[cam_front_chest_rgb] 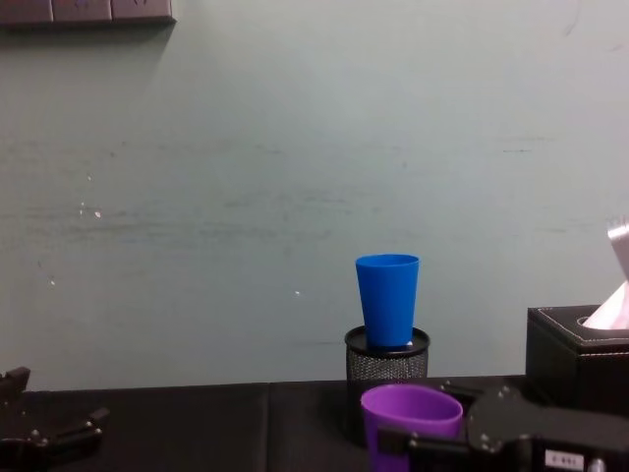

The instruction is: Pick up one cup with a gripper and tap it against the other cup.

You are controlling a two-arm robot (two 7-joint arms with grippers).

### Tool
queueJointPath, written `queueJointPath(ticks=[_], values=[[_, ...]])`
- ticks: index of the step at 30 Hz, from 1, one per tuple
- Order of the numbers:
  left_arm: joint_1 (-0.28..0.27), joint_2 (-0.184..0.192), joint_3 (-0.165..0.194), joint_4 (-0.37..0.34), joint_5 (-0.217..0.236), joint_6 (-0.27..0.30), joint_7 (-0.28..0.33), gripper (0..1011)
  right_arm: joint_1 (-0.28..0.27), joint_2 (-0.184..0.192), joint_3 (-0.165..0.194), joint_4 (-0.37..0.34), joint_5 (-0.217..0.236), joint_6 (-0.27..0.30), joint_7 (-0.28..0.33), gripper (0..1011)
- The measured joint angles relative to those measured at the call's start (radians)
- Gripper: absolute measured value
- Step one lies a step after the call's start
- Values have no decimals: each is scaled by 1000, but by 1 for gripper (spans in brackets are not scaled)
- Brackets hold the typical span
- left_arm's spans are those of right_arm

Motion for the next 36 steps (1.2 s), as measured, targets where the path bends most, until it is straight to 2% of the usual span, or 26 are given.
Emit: queueJointPath(ticks=[10, 22, 36], values=[[0, 0, 0, 0, 0, 0, 0, 1000, 20, 54, -14, -120, 3, 96, -16, 739], [0, 0, 0, 0, 0, 0, 0, 1000, 64, 101, -36, -194, 12, 186, -29, 739], [0, 0, 0, 0, 0, 0, 0, 1000, 82, 111, -45, -219, 52, 205, -29, 739]])
